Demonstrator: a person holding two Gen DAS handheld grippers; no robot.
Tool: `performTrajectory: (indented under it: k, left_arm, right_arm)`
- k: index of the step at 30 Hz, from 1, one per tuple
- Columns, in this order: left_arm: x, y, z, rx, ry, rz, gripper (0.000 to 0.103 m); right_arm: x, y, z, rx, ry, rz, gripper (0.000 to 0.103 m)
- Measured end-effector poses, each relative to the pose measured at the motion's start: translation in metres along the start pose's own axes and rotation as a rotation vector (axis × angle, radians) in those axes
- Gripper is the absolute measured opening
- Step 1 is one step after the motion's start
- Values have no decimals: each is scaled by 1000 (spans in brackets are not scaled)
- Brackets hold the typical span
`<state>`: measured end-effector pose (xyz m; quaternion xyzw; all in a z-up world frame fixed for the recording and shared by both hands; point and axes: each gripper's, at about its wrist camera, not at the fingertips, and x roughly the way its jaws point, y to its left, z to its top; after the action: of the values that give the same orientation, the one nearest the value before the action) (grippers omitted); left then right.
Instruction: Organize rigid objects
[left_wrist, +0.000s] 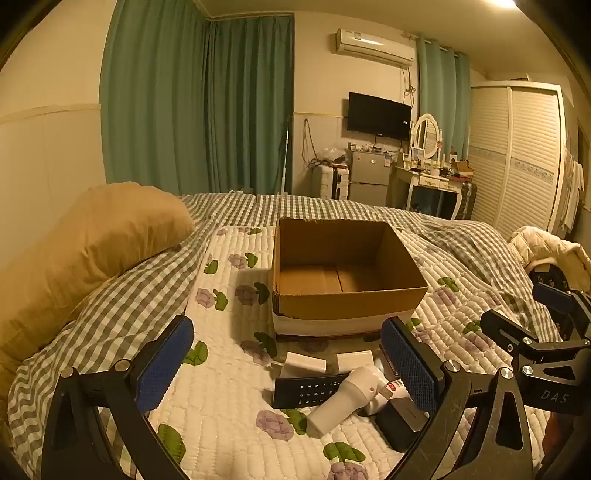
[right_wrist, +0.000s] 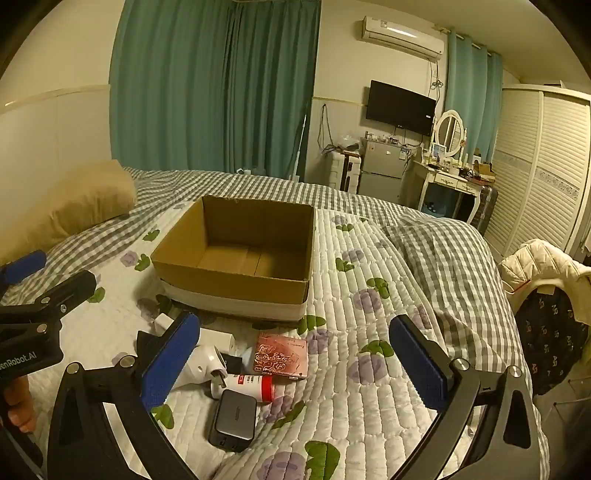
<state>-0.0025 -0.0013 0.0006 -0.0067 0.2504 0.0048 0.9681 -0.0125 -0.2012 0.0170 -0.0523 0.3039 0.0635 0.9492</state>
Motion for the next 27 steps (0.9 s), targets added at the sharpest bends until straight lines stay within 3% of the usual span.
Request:
performTrajectory:
  k: [27]
  left_arm:
    - [1,5,0,2,5,-8,103]
  right_arm:
    - [4,1,-5,3,15,3,103]
